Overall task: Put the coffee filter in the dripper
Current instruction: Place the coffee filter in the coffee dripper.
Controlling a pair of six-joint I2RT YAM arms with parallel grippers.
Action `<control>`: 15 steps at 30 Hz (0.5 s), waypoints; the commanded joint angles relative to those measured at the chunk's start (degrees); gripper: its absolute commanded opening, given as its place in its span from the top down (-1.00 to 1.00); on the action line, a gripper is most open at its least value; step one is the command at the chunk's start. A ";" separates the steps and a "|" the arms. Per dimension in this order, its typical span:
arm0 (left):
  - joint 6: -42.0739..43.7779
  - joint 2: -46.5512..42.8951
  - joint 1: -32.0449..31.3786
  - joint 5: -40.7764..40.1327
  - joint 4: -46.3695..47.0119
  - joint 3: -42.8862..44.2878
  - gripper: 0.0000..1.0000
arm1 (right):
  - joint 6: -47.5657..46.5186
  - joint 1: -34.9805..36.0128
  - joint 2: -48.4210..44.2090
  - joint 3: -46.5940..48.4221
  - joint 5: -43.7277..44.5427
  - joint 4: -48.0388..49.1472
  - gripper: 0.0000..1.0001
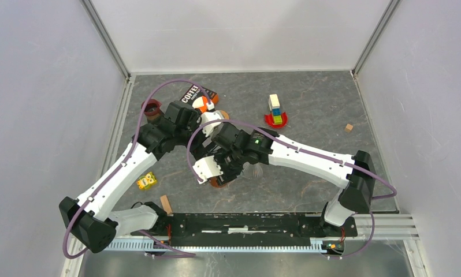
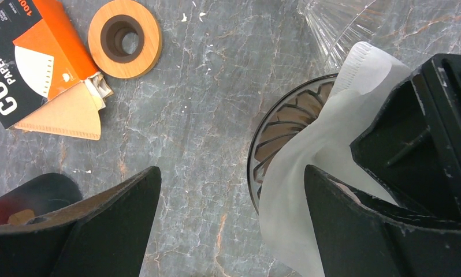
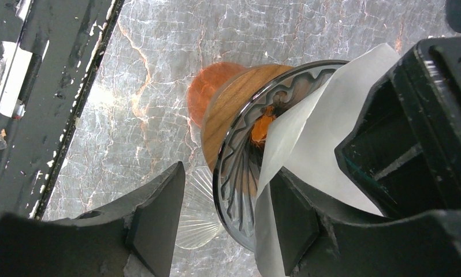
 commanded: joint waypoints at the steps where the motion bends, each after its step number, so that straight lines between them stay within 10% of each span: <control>1: -0.41 -1.02 0.71 3.74 0.28 1.78 -0.99 | 0.40 -0.23 -1.22 1.76 -1.25 0.66 -0.24; 15: -0.47 1.89 1.50 -0.64 7.87 -3.98 -0.99 | -0.50 -0.24 0.29 -0.94 -2.28 0.95 -0.22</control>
